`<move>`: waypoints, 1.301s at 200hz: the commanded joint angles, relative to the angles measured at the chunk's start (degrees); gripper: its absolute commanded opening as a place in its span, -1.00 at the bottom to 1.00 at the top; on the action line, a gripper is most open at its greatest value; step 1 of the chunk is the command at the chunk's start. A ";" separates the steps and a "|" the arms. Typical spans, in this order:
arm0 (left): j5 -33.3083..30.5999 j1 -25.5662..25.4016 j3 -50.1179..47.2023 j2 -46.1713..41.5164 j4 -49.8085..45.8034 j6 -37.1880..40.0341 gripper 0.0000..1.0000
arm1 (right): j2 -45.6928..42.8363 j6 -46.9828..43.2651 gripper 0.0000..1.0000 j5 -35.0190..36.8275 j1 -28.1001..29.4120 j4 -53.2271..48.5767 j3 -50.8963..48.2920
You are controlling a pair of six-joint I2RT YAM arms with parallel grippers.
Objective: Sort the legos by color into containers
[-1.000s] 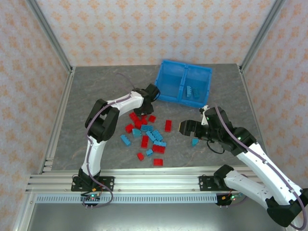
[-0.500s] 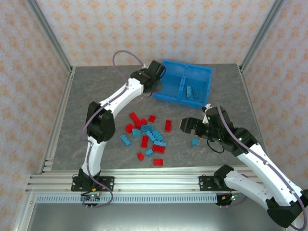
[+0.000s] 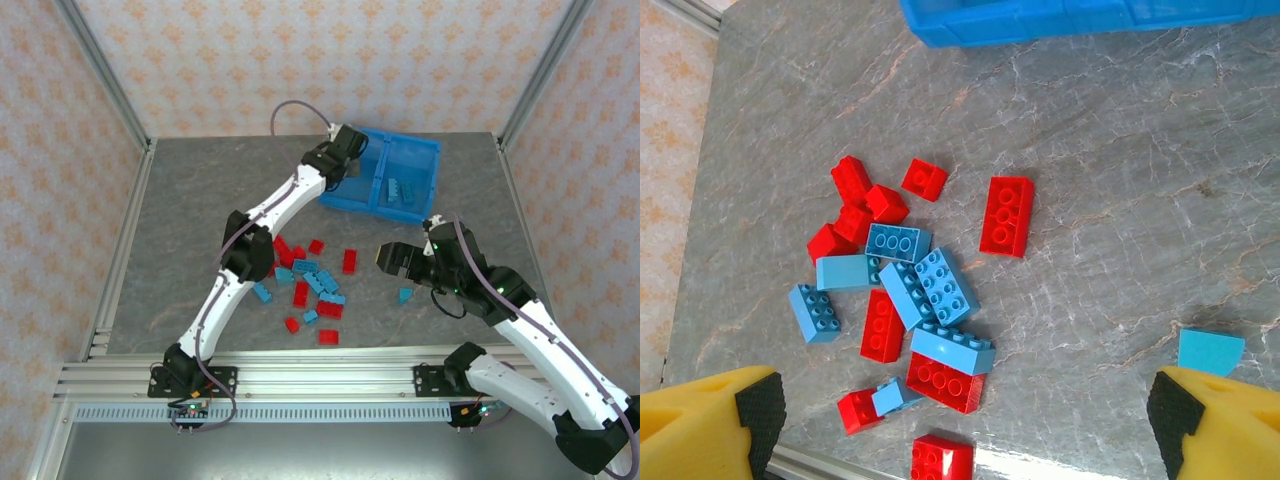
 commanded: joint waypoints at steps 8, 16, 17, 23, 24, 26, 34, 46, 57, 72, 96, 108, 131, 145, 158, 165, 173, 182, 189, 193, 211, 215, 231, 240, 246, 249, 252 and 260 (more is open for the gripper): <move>0.16 -0.84 3.77 -4.44 0.85 2.71 0.04 | -0.54 0.29 0.89 1.77 0.22 -0.86 0.91; -0.01 -1.11 3.57 -5.54 -0.14 2.37 0.07 | -0.54 0.48 0.89 1.59 0.23 -0.69 0.69; -0.06 -1.12 3.52 -5.68 -0.23 2.36 0.08 | -0.54 0.49 0.89 1.57 0.22 -0.67 0.67; -0.33 -1.49 3.24 -6.91 -1.20 2.03 0.10 | -0.54 0.70 0.89 1.49 0.23 -0.58 0.52; -0.31 -1.53 3.22 -7.11 -1.37 1.97 0.10 | -0.54 0.73 0.89 1.47 0.22 -0.57 0.49; -0.39 -1.67 3.09 -7.43 -1.72 1.84 0.11 | -0.54 0.73 0.89 1.44 0.24 -0.58 0.45; -0.69 -2.19 2.45 -9.13 -3.41 1.44 0.13 | -0.63 1.00 0.89 1.36 0.22 -0.55 0.30; -2.59 -3.44 0.97 -12.40 -7.00 0.41 0.11 | -0.76 1.38 0.89 1.28 0.26 -0.59 0.07; -3.79 -4.79 -2.89 -16.52 -10.28 -1.79 0.09 | -1.19 1.59 0.89 1.33 0.22 -0.64 -0.14; -3.57 -6.94 -12.82 -23.71 -12.29 -5.77 0.10 | -2.04 1.90 0.89 1.95 0.22 -0.94 -0.62; -3.85 -10.89 -34.06 -36.22 -8.40 -11.92 0.10 | -3.75 2.09 0.89 2.92 0.26 -1.90 -1.33; -2.76 -12.26 -42.46 -40.98 -6.06 -14.77 0.10 | -4.48 2.14 0.89 3.18 0.22 -2.53 -1.54; -0.21 -14.10 -51.87 -43.93 -4.17 -18.47 0.12 | -5.52 2.36 0.89 2.98 0.26 -3.83 -1.91; 1.80 -15.32 -54.71 -42.94 -2.10 -18.70 0.13 | -6.10 2.66 0.89 2.87 0.22 -4.43 -2.24; 2.36 -16.14 -53.74 -39.91 -3.13 -18.98 0.13 | -6.77 3.07 0.89 3.12 0.24 -4.51 -2.92; 2.38 -16.73 -52.82 -37.08 -4.10 -19.01 0.14 | -7.16 3.41 0.89 3.21 0.22 -4.51 -3.26; 2.35 -17.11 -52.38 -35.13 -4.18 -19.09 0.16 | -7.54 3.62 0.89 3.35 0.26 -4.53 -3.53; 2.49 -17.30 -52.22 -33.28 -3.63 -19.31 0.20 | -7.85 3.94 0.89 3.32 0.26 -4.59 -3.74; 2.52 -17.30 -52.05 -32.00 -3.28 -19.45 0.23 | -8.13 4.12 0.89 3.52 0.23 -4.80 -3.76; 2.37 -17.30 -51.87 -31.18 -3.14 -19.45 0.26 | -8.30 4.24 0.89 3.49 0.22 -4.86 -3.92; 3.14 -17.30 -50.68 -27.71 -2.56 -19.10 0.34 | -9.01 4.39 0.89 3.98 0.22 -5.41 -4.13; 3.09 -17.32 -50.27 -26.95 -2.90 -19.22 0.34 | -9.13 4.45 0.89 3.99 0.22 -5.59 -4.17; 2.66 -17.30 -49.22 -24.63 -3.67 -19.60 0.34 | -9.48 4.43 0.89 4.38 0.22 -6.23 -4.14; 2.74 -17.30 -49.43 -23.91 -3.32 -19.86 0.28 | -9.57 4.35 0.89 4.47 0.22 -6.49 -4.15; 3.22 -17.32 -49.73 -23.54 -2.73 -19.94 0.22 | -9.68 4.35 0.89 4.49 0.25 -6.65 -4.15; 3.52 -17.30 -49.90 -23.41 -2.38 -19.96 0.19 | -9.64 4.37 0.89 4.61 0.27 -6.63 -4.14; 3.83 -17.30 -50.03 -23.21 -2.12 -20.02 0.15 | -9.73 4.35 0.89 4.62 0.30 -6.66 -4.12; 4.50 -17.30 -50.33 -22.83 -1.75 -20.28 0.03 | -9.75 4.36 0.89 4.69 0.22 -6.64 -4.19</move>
